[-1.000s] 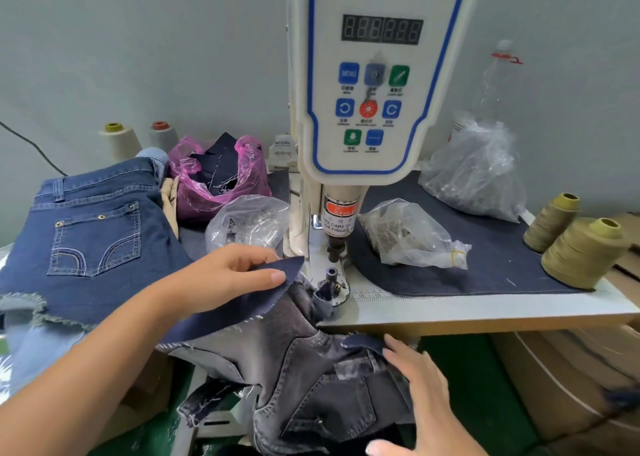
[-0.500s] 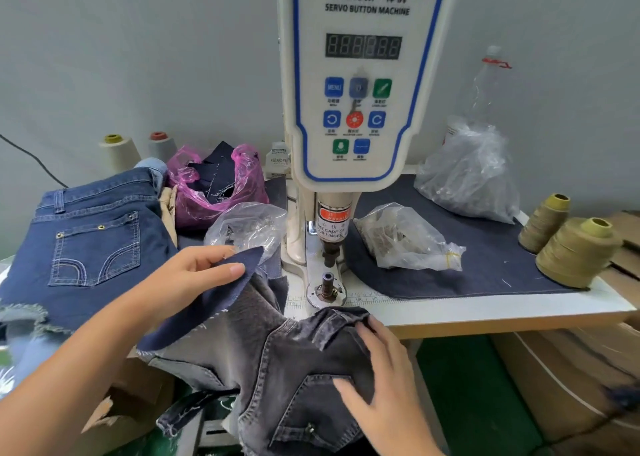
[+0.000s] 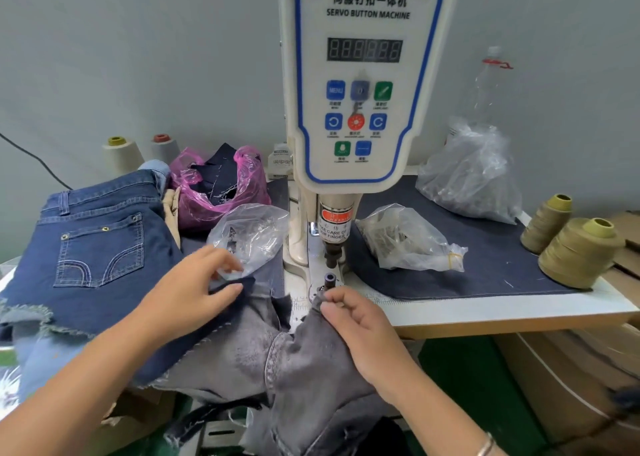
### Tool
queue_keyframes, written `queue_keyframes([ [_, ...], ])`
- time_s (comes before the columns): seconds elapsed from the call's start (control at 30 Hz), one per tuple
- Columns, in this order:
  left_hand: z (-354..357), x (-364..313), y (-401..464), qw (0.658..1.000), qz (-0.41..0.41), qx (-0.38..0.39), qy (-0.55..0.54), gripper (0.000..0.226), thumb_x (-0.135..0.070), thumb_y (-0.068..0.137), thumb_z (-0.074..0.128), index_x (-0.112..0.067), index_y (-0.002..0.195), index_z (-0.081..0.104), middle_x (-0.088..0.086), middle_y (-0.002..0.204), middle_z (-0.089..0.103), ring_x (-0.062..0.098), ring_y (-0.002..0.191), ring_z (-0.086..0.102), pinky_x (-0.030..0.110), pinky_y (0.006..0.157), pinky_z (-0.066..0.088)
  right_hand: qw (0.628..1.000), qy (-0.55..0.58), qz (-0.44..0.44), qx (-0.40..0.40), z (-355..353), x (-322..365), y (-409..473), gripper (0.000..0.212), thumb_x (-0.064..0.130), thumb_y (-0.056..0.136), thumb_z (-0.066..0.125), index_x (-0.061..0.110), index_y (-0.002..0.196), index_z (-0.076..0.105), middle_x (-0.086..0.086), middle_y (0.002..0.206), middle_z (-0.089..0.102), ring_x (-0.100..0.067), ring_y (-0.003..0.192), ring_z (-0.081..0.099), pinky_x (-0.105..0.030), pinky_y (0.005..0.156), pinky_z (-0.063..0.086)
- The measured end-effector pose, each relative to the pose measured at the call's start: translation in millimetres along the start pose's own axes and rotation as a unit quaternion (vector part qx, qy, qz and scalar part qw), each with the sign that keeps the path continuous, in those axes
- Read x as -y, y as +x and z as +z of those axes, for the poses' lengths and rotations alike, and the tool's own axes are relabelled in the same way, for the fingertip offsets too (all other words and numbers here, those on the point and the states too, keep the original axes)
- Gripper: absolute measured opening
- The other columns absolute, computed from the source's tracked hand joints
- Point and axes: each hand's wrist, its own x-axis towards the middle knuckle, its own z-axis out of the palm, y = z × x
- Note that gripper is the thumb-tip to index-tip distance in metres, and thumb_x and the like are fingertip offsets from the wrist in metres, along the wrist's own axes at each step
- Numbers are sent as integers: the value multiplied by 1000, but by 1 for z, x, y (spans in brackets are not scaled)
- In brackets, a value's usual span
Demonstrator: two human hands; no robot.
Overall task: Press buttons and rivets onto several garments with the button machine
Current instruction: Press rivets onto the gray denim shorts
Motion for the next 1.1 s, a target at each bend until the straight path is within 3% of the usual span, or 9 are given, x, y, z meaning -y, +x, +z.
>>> queue_keyframes([
  [0.07,6,-20,-4,995,96,-23,-35,16,-36,88,61,-30,103,62,-18,105,57,-1,102,54,12,87,38,1000,-7,-6,3,1,10,8,19,20,94,56,29,80,67,10,79,66,5,76,57,-6,71,40],
  [0.17,17,-50,-8,966,102,124,-204,38,-49,89,52,-30,122,59,-20,120,61,2,117,55,14,95,41,999,-20,1,38,1,20,15,16,22,92,60,26,79,69,-4,83,67,-3,78,58,-16,75,43],
  [0.37,24,-53,2,955,78,193,-213,22,-39,91,60,-18,87,58,-13,83,55,2,81,50,20,78,40,997,-15,20,74,-14,27,17,11,23,88,65,20,85,74,2,88,72,-3,83,64,-15,79,47],
  [0.47,28,-51,-2,914,38,203,-349,36,-41,86,59,-5,84,54,2,85,53,11,83,50,22,78,41,994,-8,37,105,-19,26,16,6,24,87,67,25,86,72,0,80,69,-8,76,61,-20,75,46],
  [0.6,22,-40,-5,860,-38,109,-497,16,-21,84,57,-15,70,51,10,70,46,17,67,46,25,62,39,980,-122,51,151,-45,16,12,16,29,88,66,26,73,62,10,69,61,-2,67,54,-19,64,40],
  [0.7,6,-23,0,776,-115,3,-620,14,-19,80,55,-18,68,48,4,64,49,12,54,51,17,51,42,966,-199,82,145,-78,2,2,27,33,89,62,14,71,60,9,59,53,-2,57,47,-18,59,38],
  [0.77,-4,-10,3,758,-140,-46,-635,12,-22,81,49,-19,70,46,1,65,51,10,54,53,14,51,43,970,-184,109,113,-100,-4,-2,29,36,92,56,15,73,57,6,53,52,-5,53,48,-19,63,42],
  [0.93,19,0,12,789,-171,-37,-589,14,-24,83,53,-18,73,45,2,66,51,13,57,53,22,55,45,981,-163,96,49,-114,-8,9,28,34,95,51,28,69,59,1,57,58,-13,63,53,-25,78,45],
  [1.1,48,8,23,840,-202,-61,-499,31,-18,97,50,-22,67,50,-3,63,54,9,59,52,29,61,39,943,-203,-58,-256,-137,2,38,17,29,90,54,27,77,64,7,68,62,-3,64,53,-13,58,39],
])
